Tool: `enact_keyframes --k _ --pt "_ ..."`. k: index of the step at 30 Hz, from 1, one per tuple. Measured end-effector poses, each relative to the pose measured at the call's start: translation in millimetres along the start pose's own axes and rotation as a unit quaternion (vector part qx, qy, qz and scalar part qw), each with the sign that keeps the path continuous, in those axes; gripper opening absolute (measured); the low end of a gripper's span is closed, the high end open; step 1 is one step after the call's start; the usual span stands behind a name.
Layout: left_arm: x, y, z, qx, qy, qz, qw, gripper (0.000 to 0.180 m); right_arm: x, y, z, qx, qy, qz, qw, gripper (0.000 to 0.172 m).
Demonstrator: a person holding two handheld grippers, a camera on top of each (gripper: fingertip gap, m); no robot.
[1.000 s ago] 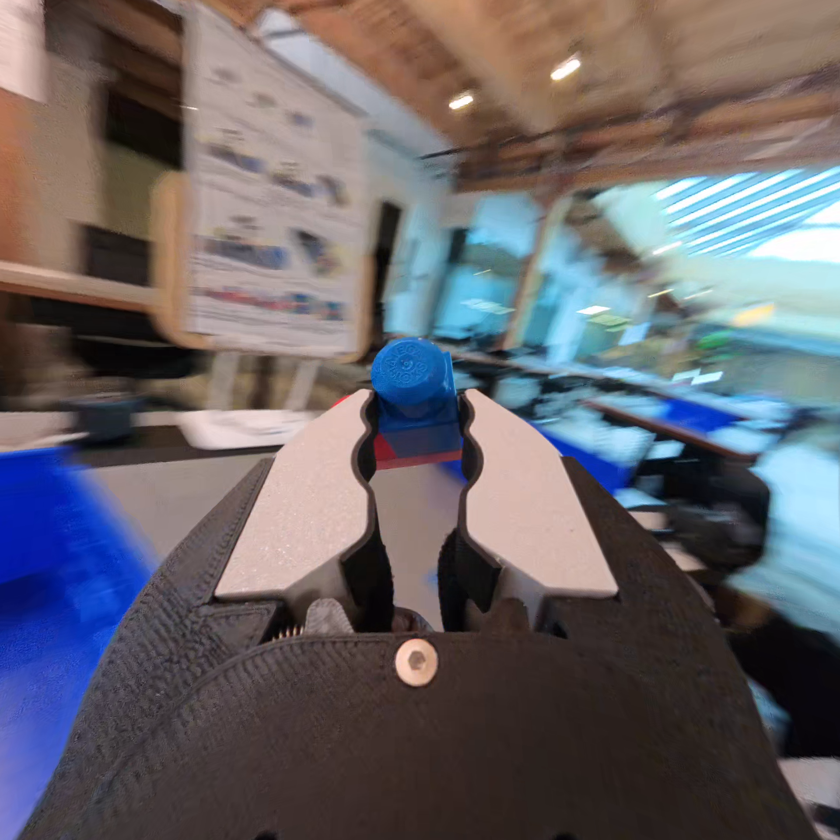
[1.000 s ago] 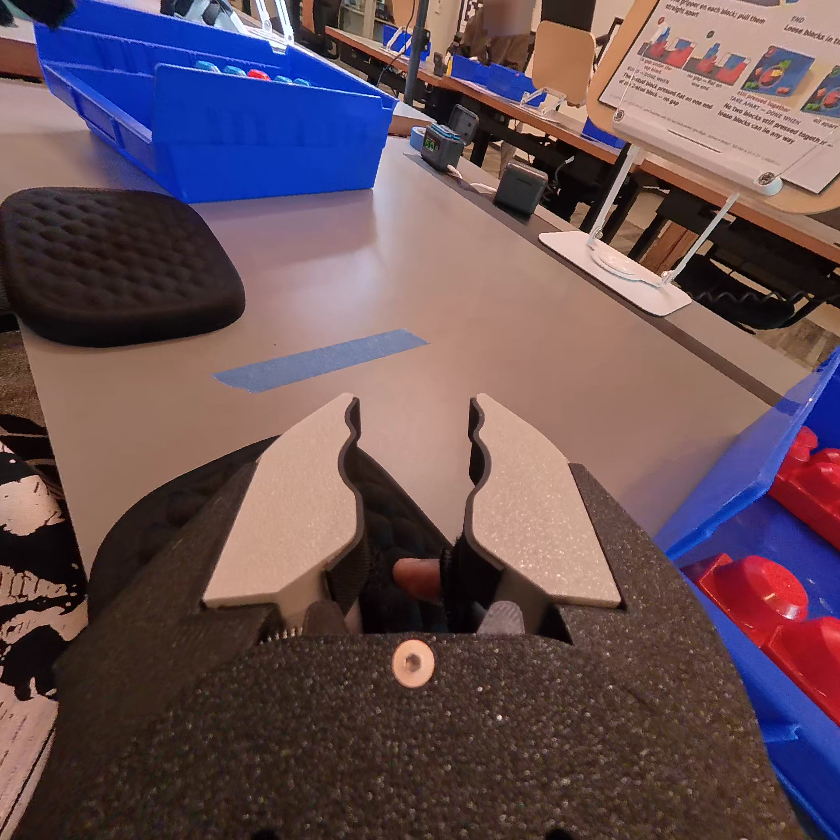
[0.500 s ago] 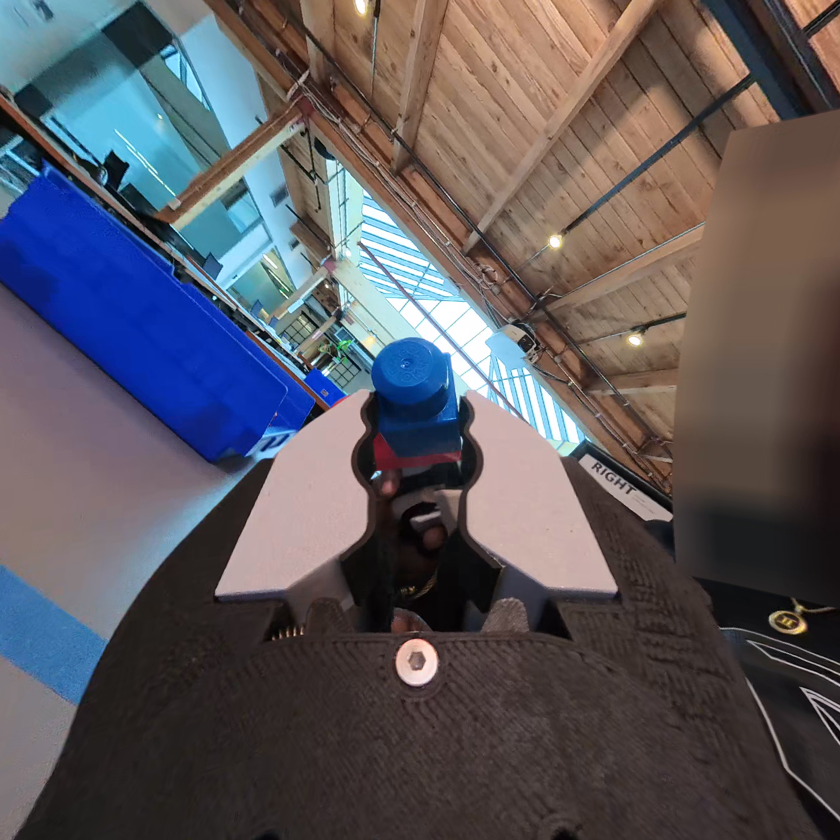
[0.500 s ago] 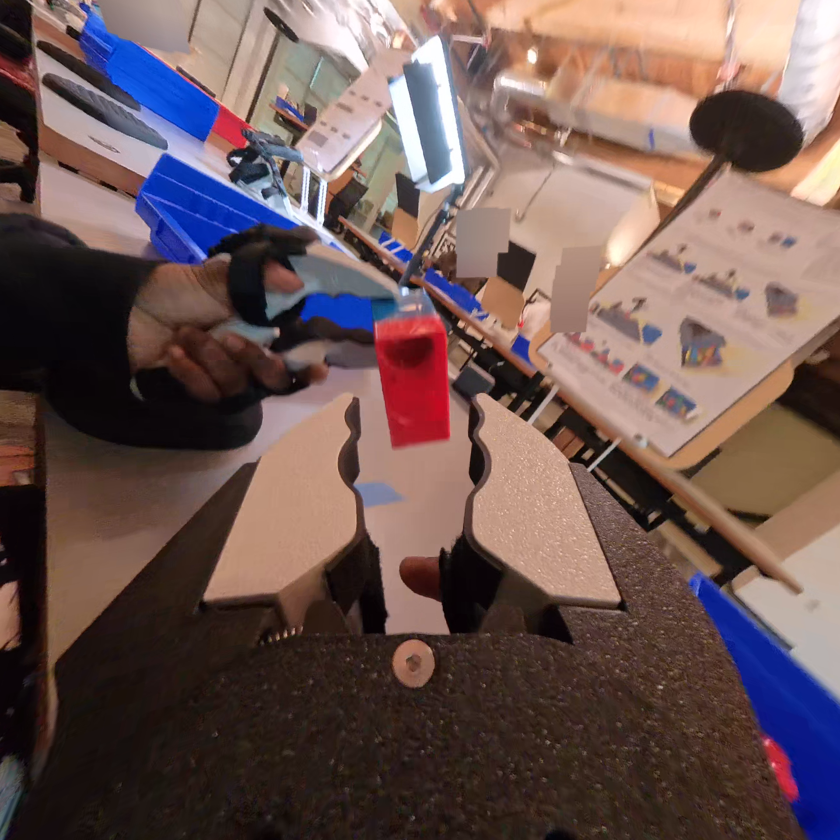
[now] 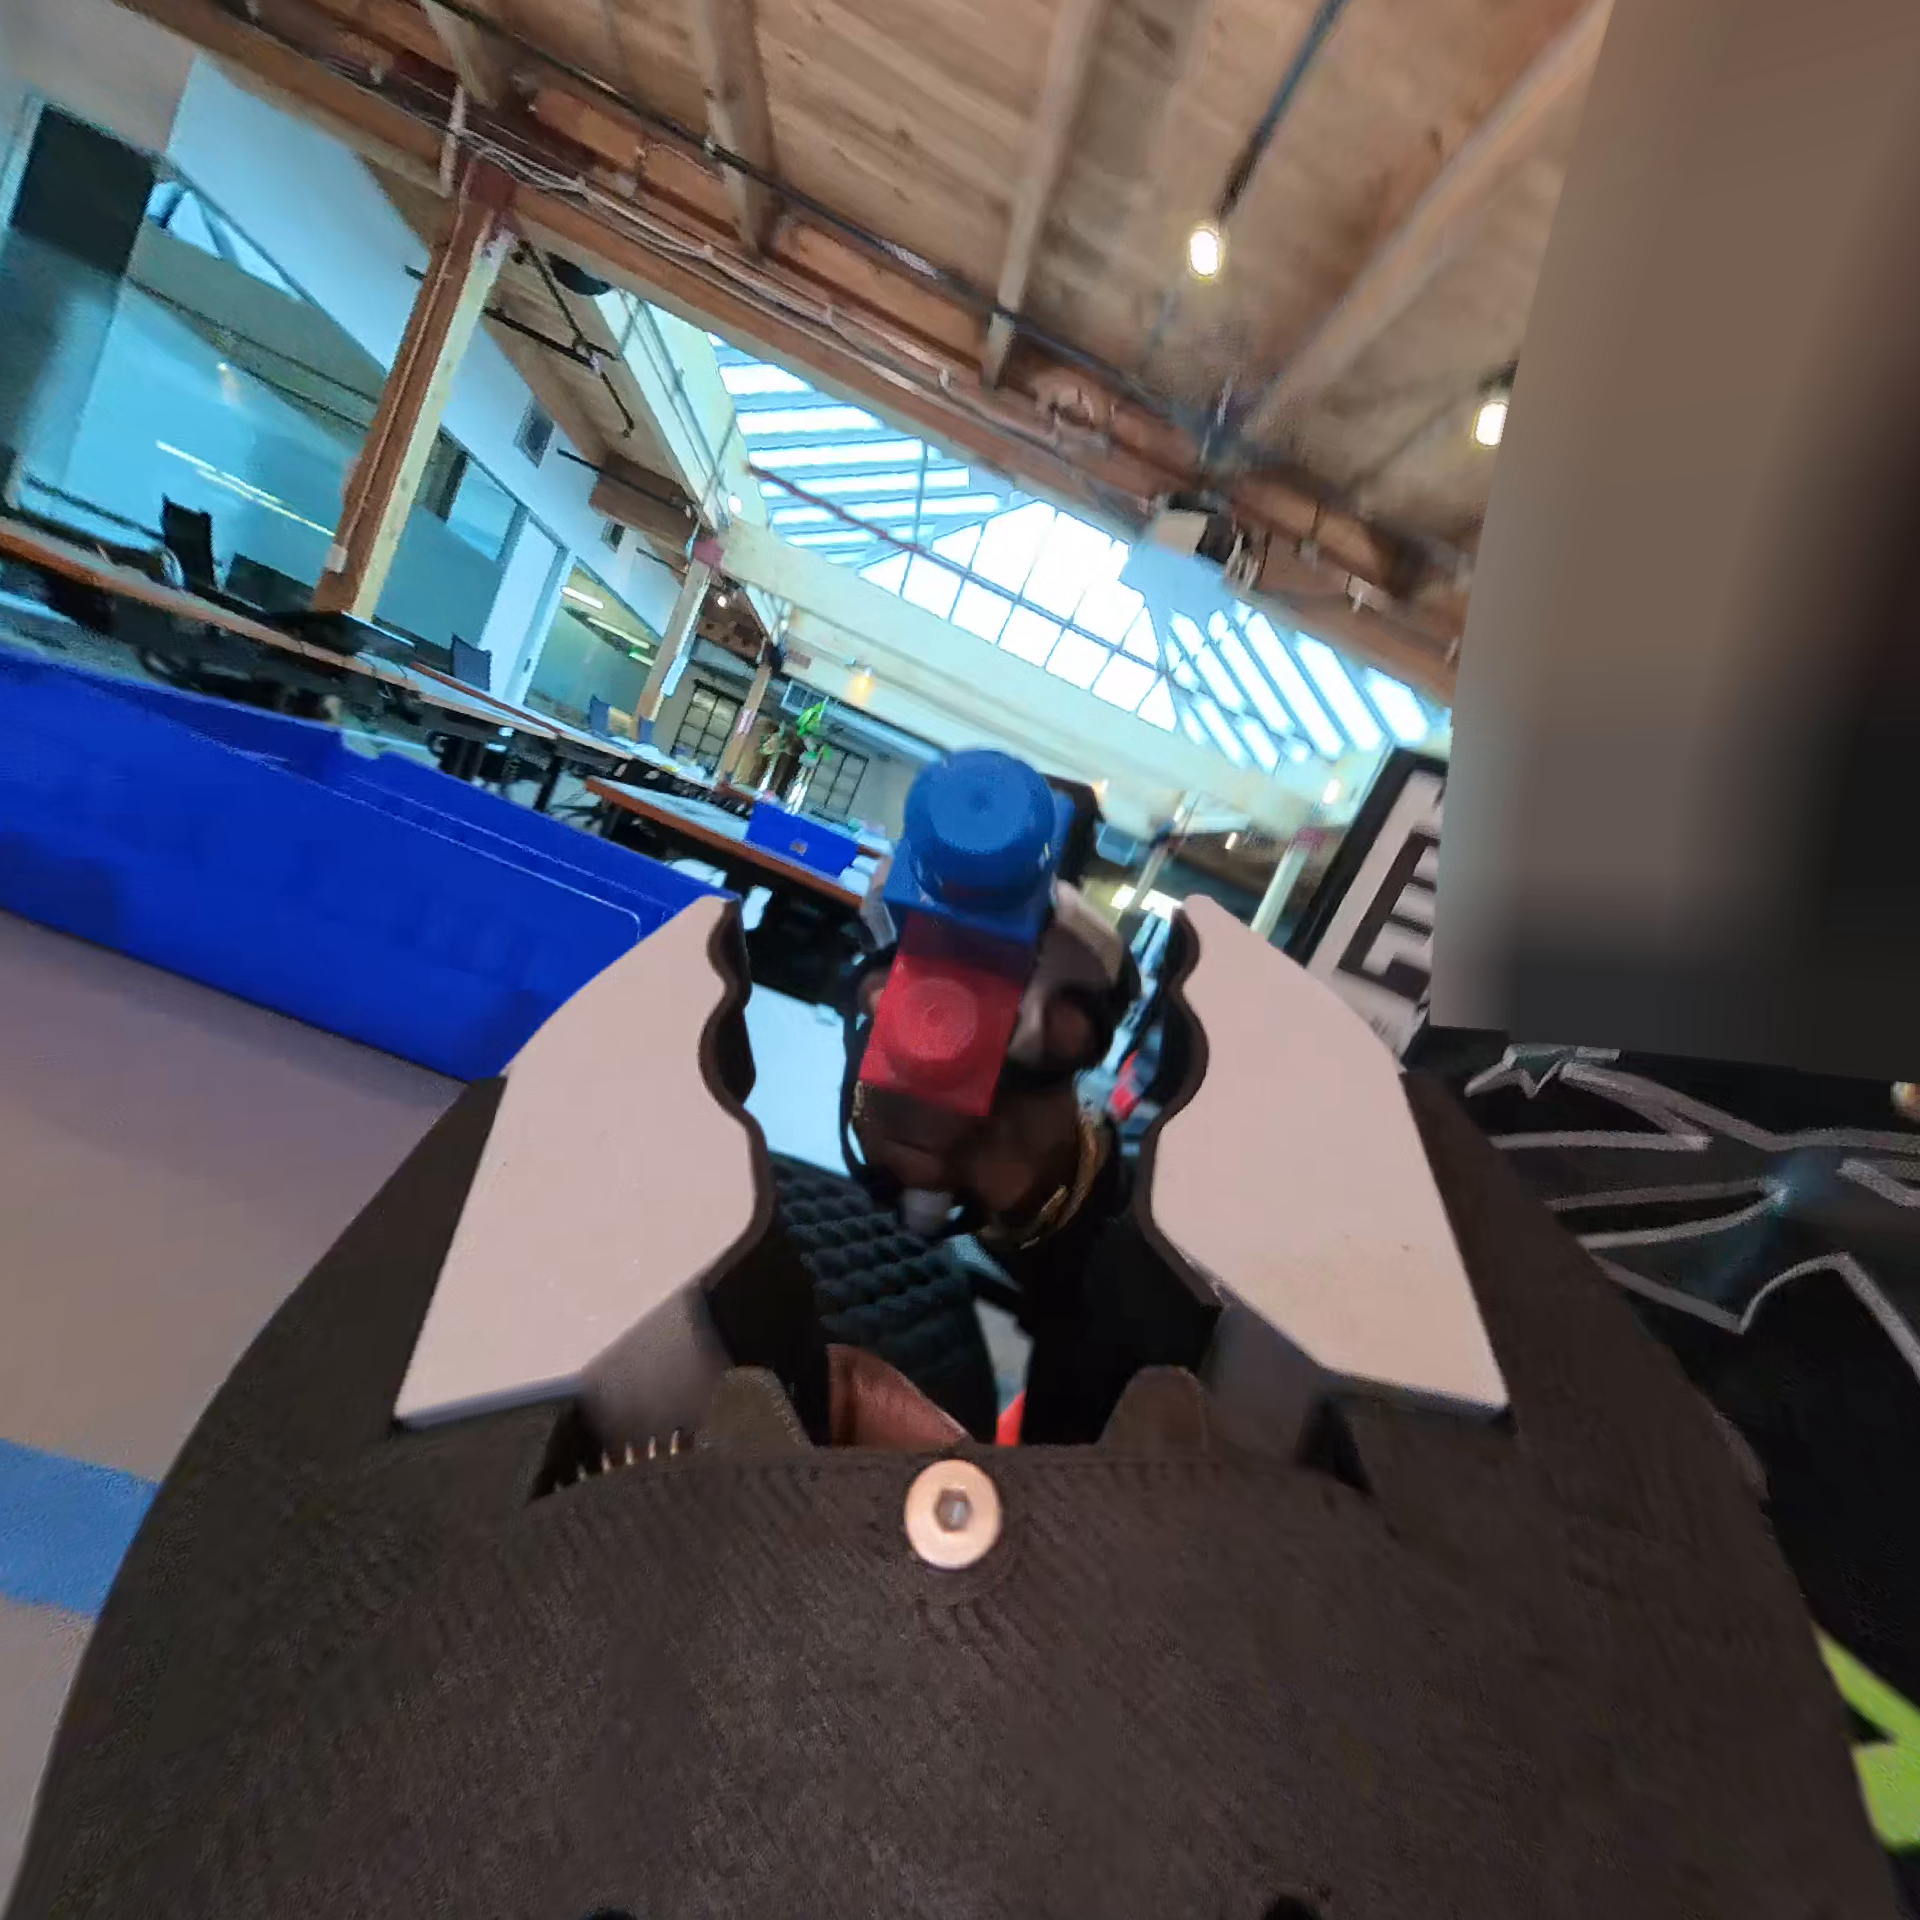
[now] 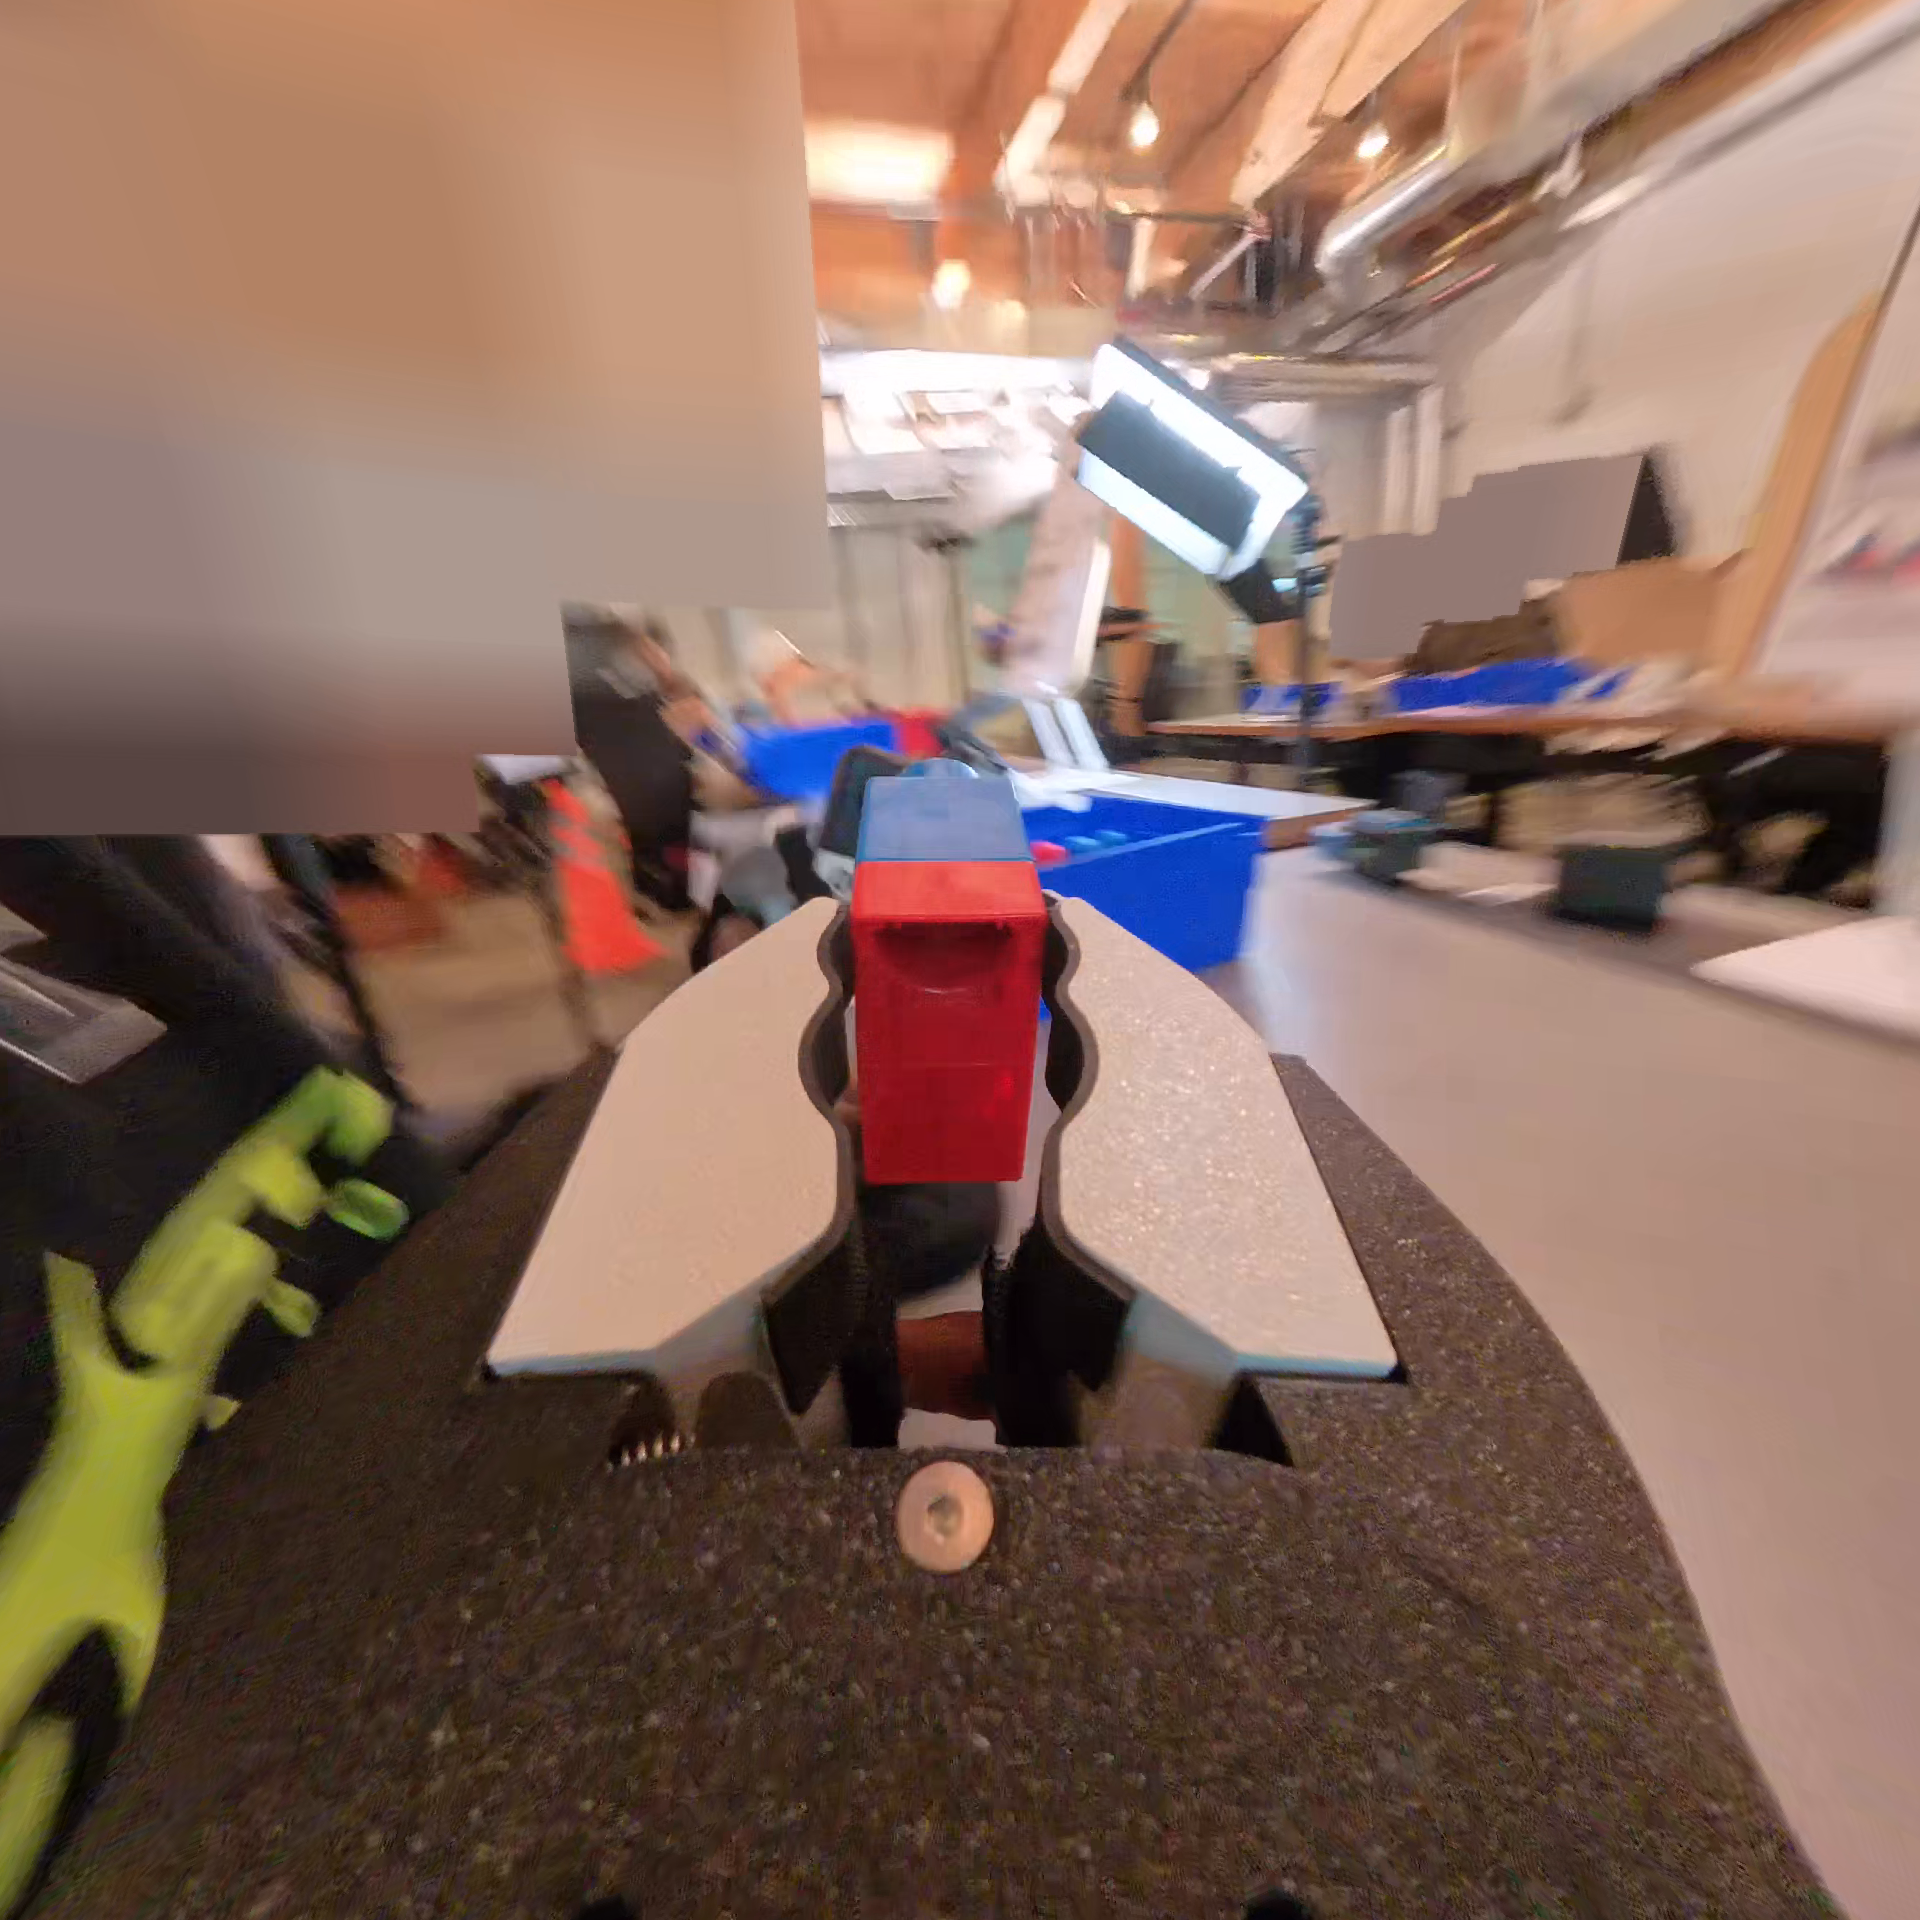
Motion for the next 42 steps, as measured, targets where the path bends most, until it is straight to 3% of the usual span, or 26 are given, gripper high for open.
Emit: enact_keyframes --k 3,6,8,11,17,21,26,32,35,38,42 --pt "-6.6 -8.4 -8.4 0.005 0.041 -0.051 0.998 0.072 -10.8 -5.5 -2.0 0.035 -0.033 -0.133 0.99 0.035" --pt "-11.2 -6.7 -12.7 0.016 0.035 -0.039 0.999 0.058 -25.1 -3.4 -8.5 0.037 -0.021 -0.168 0.985 0.035" --pt "-14.5 -3.8 -12.2 0.012 0.041 -0.027 0.999 0.038 -28.5 -1.2 -10.1 0.045 -0.031 -0.19 0.98 0.035" --pt "-15.4 -2.3 -10.1 0.009 0.046 -0.013 0.999 0.036 -32.4 -1.8 -10.2 0.043 -0.018 -0.191 0.981 0.035" --pt "-21.2 -1.2 -6.2 0.012 0.143 -0.002 0.99 0.036 -24.0 -4.9 -2.6 0.073 0.168 -0.116 0.976 0.038" --pt "-26.7 -2.9 -7.8 -0.002 0.167 0.001 0.986 0.036 -21.3 -1.6 -3.8 0.095 0.314 -0.058 0.943 0.036" --pt "-30.2 -3.6 -8.8 -0.002 0.188 -0.007 0.982 0.036 -23.9 -0.1 -10.2 0.116 0.387 -0.031 0.914 0.038" --pt "-26.4 -4.8 -8.5 0.003 0.157 -0.032 0.987 0.036 -28.7 0.7 -9.8 0.102 0.385 -0.034 0.916 0.036" --pt "8.1 -6.1 10.7 -0.005 0.024 -0.015 1.0 0.036 -44.6 -2.7 7.1 0.055 0.444 0.003 0.894 0.036" --pt "21.5 -1.9 31.3 0.073 0.021 -0.078 0.994 0.036 -31.3 -2.7 19.5 0.033 0.348 -0.065 0.935 0.036" --pt "12.6 4.5 29.7 0.084 0.02 -0.069 0.994 0.036 7.6 -33.3 54.4 -0.129 0.255 -0.031 0.958 0.036"
Point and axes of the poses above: each gripper's, where its closed fingertips meet, z back along the fingers, x out of its top, y = z × x across the jaws, the point moved 7 cm from there along z, back along the fingers, and after that the axes turned 2 degrees about y, right-handed, at the moved point
